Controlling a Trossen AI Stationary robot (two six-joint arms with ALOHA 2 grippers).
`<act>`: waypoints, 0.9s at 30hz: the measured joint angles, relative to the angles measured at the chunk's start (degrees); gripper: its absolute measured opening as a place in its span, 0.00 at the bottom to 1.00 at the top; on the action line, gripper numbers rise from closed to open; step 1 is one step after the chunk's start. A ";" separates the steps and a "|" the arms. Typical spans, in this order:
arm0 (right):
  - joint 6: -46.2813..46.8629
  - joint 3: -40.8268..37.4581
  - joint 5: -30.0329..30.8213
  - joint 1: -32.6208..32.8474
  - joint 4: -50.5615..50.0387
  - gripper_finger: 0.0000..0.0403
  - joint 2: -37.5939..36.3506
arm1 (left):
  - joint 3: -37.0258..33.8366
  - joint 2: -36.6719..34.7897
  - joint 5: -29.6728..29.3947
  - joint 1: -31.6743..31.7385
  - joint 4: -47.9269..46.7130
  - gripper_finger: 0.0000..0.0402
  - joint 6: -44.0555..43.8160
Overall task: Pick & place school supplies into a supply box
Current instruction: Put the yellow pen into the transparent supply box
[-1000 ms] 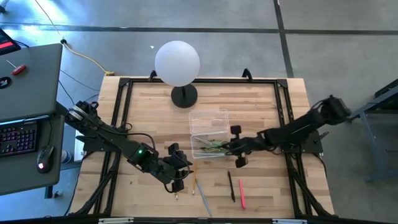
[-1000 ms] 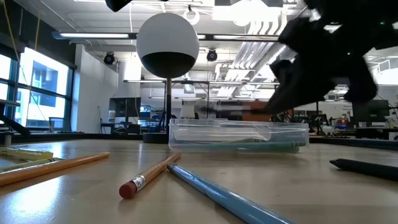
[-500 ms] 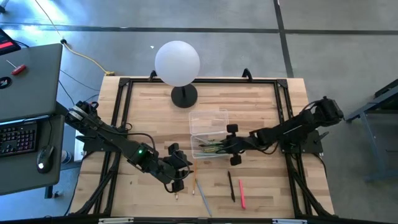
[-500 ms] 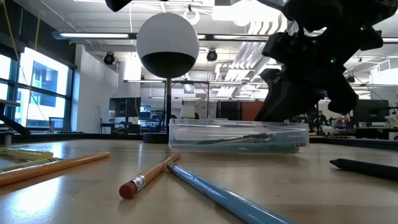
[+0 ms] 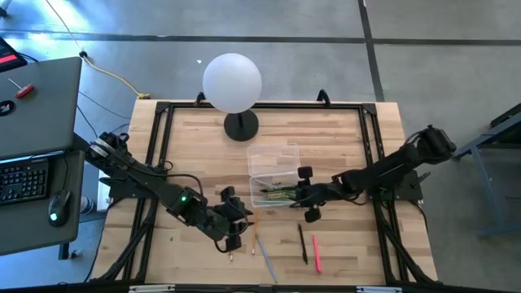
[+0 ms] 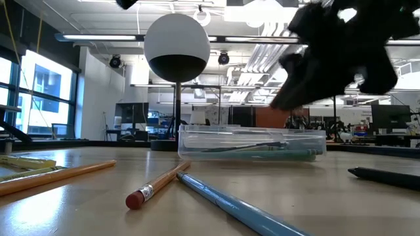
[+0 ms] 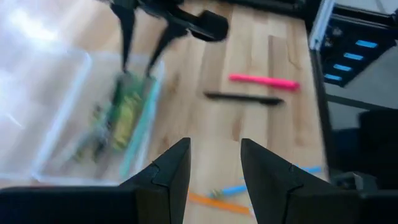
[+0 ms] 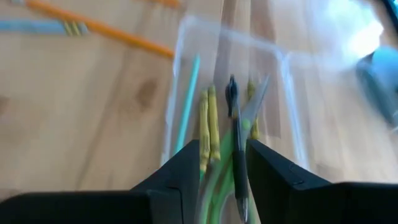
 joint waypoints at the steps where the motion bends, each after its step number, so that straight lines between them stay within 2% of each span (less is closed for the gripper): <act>1: -0.01 0.00 0.03 0.38 0.03 0.27 -1.27 | 0.00 0.00 -1.59 0.38 0.82 0.43 2.04; 3: 0.13 0.00 -0.01 1.12 0.00 0.27 -4.01 | 0.04 0.00 -5.12 0.77 1.89 0.43 5.62; 6: 0.80 0.00 -0.11 2.34 -0.01 0.27 -8.43 | 0.04 0.00 -9.43 1.60 3.49 0.43 6.14; 15: 2.44 0.00 -0.15 5.69 -0.06 0.27 -17.40 | 0.04 0.00 -11.62 5.45 6.87 0.43 4.92; 20: 2.75 0.00 -0.17 7.22 -0.56 0.27 -18.18 | 0.02 0.00 -9.51 7.95 5.26 0.43 -11.72; 23: 2.75 0.00 -0.17 7.83 -1.25 0.27 -18.18 | 0.04 0.00 -6.64 9.20 4.28 0.43 -12.91; 27: 3.00 0.00 -0.18 7.98 -2.86 0.27 -18.18 | 0.02 0.00 -4.12 10.52 2.00 0.43 -9.88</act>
